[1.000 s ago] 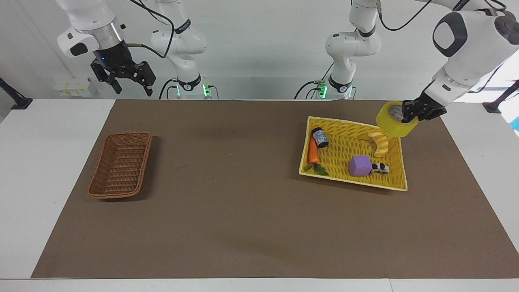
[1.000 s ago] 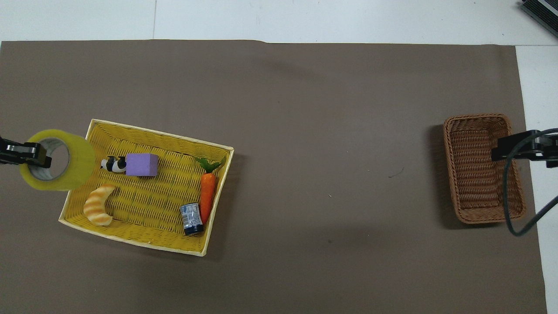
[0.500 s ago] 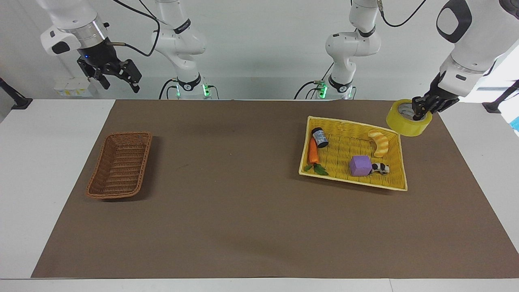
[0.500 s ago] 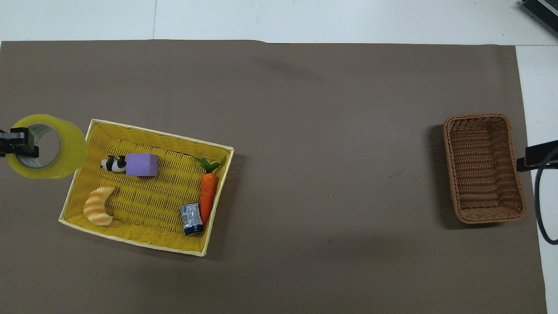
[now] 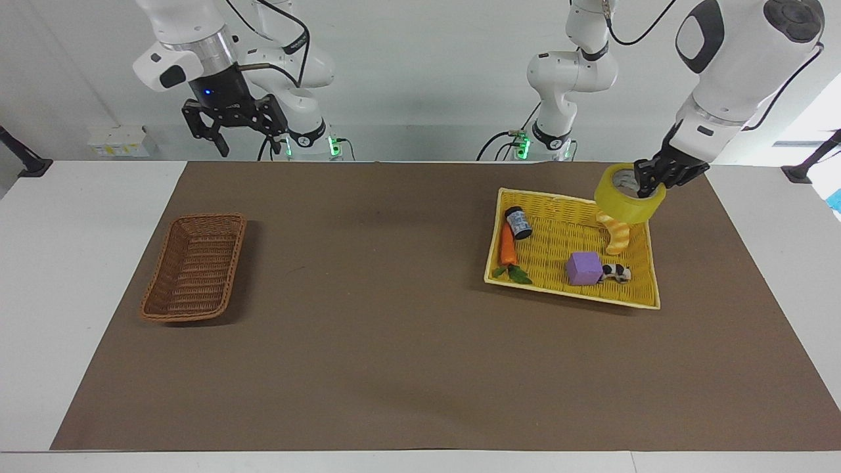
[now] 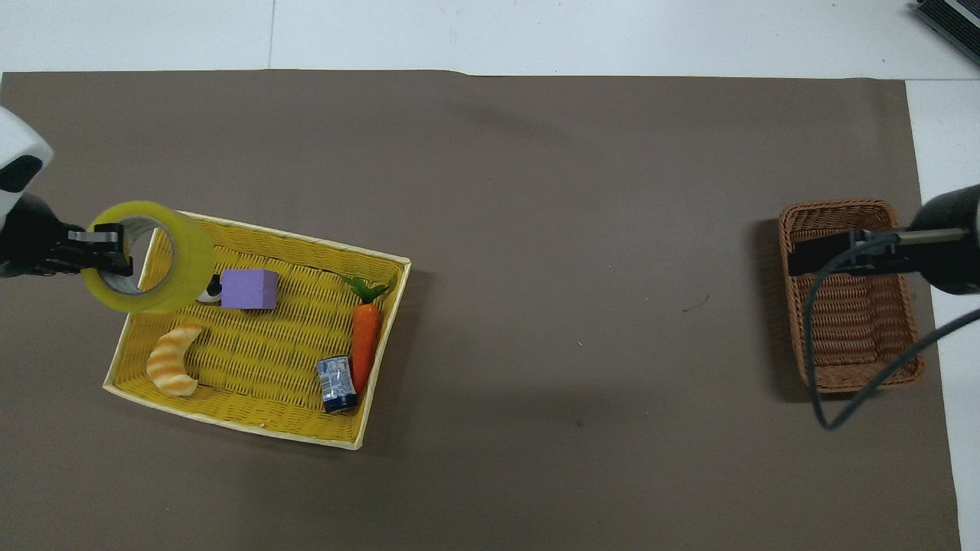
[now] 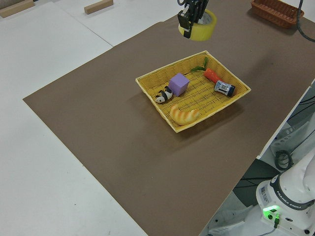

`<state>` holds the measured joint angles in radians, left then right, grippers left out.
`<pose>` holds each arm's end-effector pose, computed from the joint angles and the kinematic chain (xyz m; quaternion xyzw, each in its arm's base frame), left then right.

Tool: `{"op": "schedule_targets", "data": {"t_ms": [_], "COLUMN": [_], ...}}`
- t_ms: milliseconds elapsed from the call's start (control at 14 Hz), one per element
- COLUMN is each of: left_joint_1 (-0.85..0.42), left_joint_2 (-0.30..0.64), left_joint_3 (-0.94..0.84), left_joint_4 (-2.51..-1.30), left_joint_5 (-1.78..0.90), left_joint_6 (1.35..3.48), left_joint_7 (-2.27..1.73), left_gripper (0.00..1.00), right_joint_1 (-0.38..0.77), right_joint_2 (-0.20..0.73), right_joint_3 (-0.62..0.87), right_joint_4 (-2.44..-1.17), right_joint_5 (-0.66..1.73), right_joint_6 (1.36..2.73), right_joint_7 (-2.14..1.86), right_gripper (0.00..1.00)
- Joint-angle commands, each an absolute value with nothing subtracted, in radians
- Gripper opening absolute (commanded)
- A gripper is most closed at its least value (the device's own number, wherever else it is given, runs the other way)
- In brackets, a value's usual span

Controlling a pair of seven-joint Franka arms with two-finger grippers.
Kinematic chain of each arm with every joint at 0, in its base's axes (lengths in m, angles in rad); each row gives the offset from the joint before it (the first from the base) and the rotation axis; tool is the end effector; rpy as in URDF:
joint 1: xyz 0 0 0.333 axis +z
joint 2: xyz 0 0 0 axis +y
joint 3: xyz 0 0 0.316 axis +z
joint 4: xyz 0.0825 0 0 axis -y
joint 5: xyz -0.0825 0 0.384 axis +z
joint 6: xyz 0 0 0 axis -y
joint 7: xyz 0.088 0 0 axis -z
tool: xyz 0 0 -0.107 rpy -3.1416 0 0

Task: Move tape to another basket
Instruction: 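Carry the tape toward center with the left gripper while the right gripper approaches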

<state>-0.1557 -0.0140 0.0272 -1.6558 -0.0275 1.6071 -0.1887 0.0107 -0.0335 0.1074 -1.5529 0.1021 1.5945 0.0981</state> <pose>0.5463 -0.0734 0.5952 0.9993 0.0308 -0.0193 0.0110 0.5417 0.0762 0.6540 -0.9980 -0.0107 -0.0319 0.0530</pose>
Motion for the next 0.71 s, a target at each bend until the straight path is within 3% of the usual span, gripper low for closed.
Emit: {"op": "schedule_targets", "data": {"t_ms": [0,286,643], "left_joint_1": [-0.282,-0.457,-0.494], "left_joint_2": [-0.029,-0.031,-0.034], "left_joint_3": [0.04,0.034,-0.037], "left_joint_4": [-1.652,-1.637,-1.661], "left_joint_5": [-0.037,-0.047,-0.21], "left_joint_6": [1.592,1.601,1.713], "left_joint_7": [-0.296,-0.509,-0.653], "left_gripper": [0.0,0.0,0.0], "right_joint_1": [0.066,0.126,0.173], "right_joint_2": [0.029,0.087,0.136], "right_joint_3": [0.107,0.107,0.107], "right_joint_4": [-1.555,-1.552,-1.559], "right_joint_5": [0.141,0.348,0.55], "right_joint_6": [1.693,1.778,1.798], "right_joint_7": [0.115,0.214,0.241], "right_gripper": [1.0,1.0,1.0]}}
